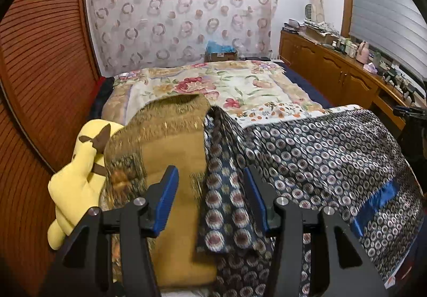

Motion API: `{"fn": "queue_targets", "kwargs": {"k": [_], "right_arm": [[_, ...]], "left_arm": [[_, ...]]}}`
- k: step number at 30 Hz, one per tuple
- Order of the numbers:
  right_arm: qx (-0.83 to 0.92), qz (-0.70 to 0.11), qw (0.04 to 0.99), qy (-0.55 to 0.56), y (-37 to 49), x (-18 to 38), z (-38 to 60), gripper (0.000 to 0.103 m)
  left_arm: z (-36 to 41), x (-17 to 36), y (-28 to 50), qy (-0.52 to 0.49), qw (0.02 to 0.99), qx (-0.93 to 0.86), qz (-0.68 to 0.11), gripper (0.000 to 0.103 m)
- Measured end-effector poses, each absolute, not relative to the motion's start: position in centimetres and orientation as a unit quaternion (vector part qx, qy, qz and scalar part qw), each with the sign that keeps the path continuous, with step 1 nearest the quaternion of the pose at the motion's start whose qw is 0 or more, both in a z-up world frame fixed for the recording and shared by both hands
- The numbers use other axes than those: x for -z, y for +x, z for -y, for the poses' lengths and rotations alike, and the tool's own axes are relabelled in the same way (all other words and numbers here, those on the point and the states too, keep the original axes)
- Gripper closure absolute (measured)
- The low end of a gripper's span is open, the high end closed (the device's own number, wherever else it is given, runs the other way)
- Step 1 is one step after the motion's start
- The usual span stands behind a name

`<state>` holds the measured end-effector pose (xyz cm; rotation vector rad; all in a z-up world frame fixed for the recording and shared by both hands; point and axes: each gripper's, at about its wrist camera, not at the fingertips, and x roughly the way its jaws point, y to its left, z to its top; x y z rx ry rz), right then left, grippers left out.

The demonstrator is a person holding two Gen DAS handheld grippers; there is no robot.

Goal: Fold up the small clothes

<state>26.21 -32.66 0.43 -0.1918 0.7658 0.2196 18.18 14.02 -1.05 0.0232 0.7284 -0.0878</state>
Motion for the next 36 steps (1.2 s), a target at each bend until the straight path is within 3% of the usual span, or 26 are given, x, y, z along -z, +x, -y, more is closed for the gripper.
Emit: {"fn": "queue_targets", "kwargs": {"k": [8, 19, 22, 26, 36], "right_arm": [[-0.116, -0.387, 0.910, -0.088, 20.2, 1.9, 33.4, 0.060], [-0.066, -0.444, 0.892, -0.051, 19.1, 7.1, 37.5, 0.060], [-0.081, -0.437, 0.895, -0.047, 19.0, 7.2, 36.9, 0.066], [-0.096, -0.416, 0.903, -0.057, 19.0, 6.7, 35.3, 0.083], [-0.086, -0.425, 0.900, -0.052, 19.9, 8.2, 35.2, 0.084]], "left_arm": [[-12.3, 2.3, 15.2, 0.015, 0.934, 0.054, -0.352, 0.053], [-11.2, 4.3, 13.4, 0.010, 0.932, 0.064, -0.355, 0.053], [-11.0, 4.7, 13.6, 0.013, 0.932, 0.060, -0.357, 0.053], [-10.9, 4.9, 13.7, 0.020, 0.934, 0.057, -0.352, 0.053], [-11.0, 4.3, 14.8, 0.035, 0.935, 0.048, -0.349, 0.053]]}}
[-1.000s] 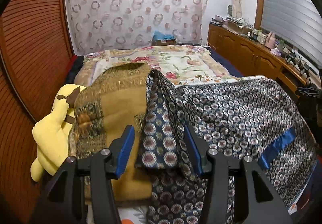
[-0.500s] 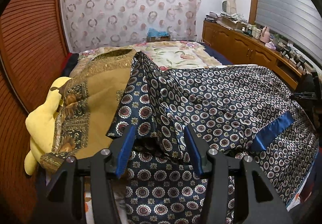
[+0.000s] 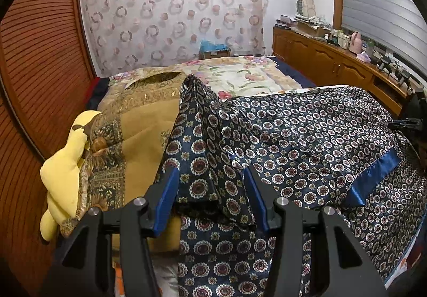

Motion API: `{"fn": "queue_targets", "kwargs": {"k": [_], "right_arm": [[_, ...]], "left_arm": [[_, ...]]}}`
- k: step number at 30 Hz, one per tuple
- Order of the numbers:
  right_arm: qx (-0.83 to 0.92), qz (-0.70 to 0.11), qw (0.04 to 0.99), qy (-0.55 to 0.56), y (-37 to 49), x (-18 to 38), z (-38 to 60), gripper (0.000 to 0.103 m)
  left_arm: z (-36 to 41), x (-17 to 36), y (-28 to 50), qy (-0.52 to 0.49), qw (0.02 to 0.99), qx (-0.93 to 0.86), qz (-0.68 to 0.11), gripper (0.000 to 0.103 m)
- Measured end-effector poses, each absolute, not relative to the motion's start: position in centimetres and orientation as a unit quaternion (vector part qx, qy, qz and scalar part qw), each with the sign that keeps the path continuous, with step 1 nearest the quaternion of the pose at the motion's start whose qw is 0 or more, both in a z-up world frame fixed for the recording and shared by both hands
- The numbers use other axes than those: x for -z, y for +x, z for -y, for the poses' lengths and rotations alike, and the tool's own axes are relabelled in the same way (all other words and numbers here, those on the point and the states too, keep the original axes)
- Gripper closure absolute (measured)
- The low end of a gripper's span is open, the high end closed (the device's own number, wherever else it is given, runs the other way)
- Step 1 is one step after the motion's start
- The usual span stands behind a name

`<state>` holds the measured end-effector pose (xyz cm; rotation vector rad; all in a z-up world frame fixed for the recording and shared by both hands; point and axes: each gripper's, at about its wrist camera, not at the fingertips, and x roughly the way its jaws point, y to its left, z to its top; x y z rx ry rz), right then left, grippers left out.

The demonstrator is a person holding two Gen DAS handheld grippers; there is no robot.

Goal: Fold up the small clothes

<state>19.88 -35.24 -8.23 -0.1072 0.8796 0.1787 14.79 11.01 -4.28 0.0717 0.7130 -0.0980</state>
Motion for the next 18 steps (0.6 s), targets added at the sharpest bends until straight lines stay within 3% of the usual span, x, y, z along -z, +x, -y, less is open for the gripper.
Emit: {"fn": "queue_targets", "kwargs": {"k": [4, 6, 9, 12, 14, 18], "right_arm": [[-0.085, -0.419, 0.902, -0.052, 19.7, 8.3, 35.2, 0.084], [-0.085, -0.419, 0.903, -0.052, 19.7, 8.3, 35.1, 0.084], [-0.085, -0.419, 0.903, -0.052, 19.6, 8.4, 35.1, 0.084], [-0.083, -0.418, 0.903, -0.057, 19.6, 8.4, 35.0, 0.086], [-0.086, -0.417, 0.903, -0.061, 19.6, 8.3, 34.8, 0.095], [-0.079, -0.381, 0.919, -0.065, 18.7, 6.9, 34.8, 0.100]], "left_arm": [[-10.8, 4.6, 15.4, 0.047, 0.931, 0.041, -0.360, 0.055], [-10.6, 5.1, 16.1, 0.060, 0.923, 0.035, -0.379, 0.084], [-10.3, 5.8, 16.8, 0.081, 0.914, 0.027, -0.396, 0.100], [-10.3, 5.0, 16.6, 0.072, 0.918, 0.047, -0.388, 0.103], [-10.4, 3.4, 15.8, 0.050, 0.929, 0.065, -0.361, 0.103], [-10.6, -0.2, 13.8, 0.015, 0.948, 0.076, -0.310, 0.103]]}}
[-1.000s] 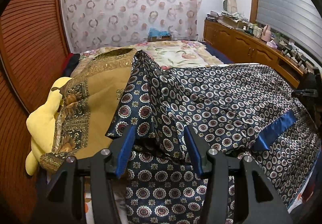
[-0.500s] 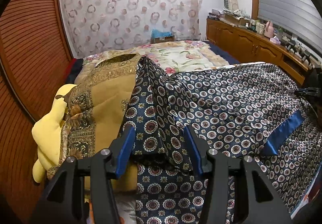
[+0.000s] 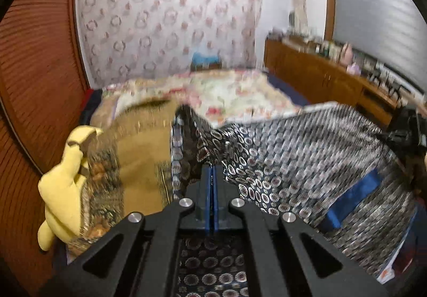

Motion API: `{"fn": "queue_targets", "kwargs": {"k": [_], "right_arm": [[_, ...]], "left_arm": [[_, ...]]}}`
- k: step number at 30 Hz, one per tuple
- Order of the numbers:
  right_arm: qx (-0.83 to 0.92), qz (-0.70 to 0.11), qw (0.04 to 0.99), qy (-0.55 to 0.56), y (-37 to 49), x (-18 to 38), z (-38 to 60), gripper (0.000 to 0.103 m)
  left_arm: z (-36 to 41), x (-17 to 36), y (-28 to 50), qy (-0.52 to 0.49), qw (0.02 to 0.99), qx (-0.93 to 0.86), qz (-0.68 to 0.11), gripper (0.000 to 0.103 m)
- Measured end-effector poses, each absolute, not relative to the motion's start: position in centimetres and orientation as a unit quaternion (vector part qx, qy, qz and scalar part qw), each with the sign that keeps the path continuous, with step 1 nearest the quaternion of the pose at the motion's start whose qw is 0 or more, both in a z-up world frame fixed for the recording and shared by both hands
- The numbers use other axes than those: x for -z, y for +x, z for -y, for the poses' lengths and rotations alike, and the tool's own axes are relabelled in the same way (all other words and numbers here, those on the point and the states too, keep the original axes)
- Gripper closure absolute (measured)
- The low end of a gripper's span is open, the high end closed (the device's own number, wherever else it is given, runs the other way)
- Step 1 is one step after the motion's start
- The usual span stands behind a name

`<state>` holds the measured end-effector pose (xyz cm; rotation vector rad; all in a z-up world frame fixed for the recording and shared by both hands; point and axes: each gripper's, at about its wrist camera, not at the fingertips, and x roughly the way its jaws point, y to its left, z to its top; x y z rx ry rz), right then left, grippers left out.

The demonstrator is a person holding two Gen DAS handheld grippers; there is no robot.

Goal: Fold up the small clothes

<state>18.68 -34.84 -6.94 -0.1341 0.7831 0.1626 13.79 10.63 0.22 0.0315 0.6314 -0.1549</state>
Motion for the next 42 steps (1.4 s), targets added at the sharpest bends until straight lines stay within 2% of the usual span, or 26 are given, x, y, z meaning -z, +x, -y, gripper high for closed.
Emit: {"fn": "queue_targets", "kwargs": {"k": [6, 13, 31, 42], "right_arm": [[-0.091, -0.342, 0.934, -0.047, 17.3, 3.3, 35.3, 0.100], [-0.114, -0.332, 0.935, -0.048, 15.1, 1.0, 35.5, 0.100], [-0.132, -0.338, 0.932, -0.025, 10.0, 0.7, 36.8, 0.100], [-0.121, -0.374, 0.919, -0.022, 9.8, 1.9, 37.9, 0.100]], "left_arm": [[-11.8, -1.4, 11.5, -0.023, 0.953, 0.089, -0.289, 0.103], [-13.0, 1.2, 9.0, -0.045, 0.951, 0.080, -0.294, 0.103], [-15.9, 5.3, 4.4, -0.111, 0.946, 0.062, -0.300, 0.103], [-15.2, 7.2, 2.2, -0.097, 0.941, 0.053, -0.320, 0.103]]}}
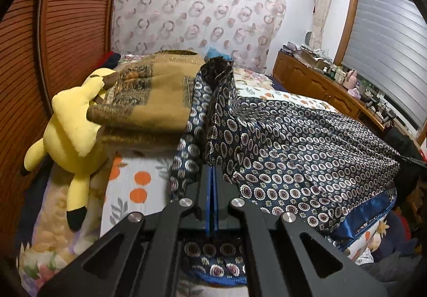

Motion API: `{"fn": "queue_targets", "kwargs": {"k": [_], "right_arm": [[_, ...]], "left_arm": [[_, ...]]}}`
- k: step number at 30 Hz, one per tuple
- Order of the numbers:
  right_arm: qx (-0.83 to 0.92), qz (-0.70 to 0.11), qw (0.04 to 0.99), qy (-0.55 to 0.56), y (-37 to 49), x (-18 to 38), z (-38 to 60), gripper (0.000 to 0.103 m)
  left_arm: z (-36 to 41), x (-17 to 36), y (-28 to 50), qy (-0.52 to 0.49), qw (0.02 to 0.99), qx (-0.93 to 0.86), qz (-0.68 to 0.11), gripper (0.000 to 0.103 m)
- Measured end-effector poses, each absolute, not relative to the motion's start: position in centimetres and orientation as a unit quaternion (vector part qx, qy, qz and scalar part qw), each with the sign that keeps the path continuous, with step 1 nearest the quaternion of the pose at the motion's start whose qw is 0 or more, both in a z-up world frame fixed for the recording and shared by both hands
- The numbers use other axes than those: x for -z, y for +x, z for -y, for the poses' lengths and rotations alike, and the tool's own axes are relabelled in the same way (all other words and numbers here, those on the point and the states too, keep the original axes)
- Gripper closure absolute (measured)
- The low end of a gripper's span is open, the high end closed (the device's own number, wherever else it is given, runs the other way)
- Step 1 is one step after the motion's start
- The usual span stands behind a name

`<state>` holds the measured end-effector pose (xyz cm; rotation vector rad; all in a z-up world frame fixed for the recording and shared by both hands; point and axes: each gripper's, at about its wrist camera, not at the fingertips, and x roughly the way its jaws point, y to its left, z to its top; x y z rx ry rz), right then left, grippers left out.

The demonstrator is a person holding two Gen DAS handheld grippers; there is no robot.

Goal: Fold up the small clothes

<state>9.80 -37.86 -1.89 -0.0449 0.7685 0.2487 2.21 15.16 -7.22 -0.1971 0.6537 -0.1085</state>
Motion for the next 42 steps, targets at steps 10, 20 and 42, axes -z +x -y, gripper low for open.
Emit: {"fn": "queue_targets", "kwargs": {"k": [10, 20, 42], "right_arm": [[-0.118, -0.408, 0.905, -0.031, 12.6, 4.9, 36.6, 0.100], [-0.118, -0.397, 0.909, -0.042, 14.2, 5.4, 35.6, 0.097], [-0.206, -0.357, 0.910, -0.052, 14.1, 7.1, 25.9, 0.055]], "left_arm": [[-14.7, 7.7, 2.3, -0.072, 0.940, 0.033, -0.330, 0.103], [-14.5, 7.7, 2.1, -0.063, 0.938, 0.039, -0.339, 0.072], [-15.1, 11.0, 3.8, -0.068, 0.918, -0.008, -0.390, 0.063]]}}
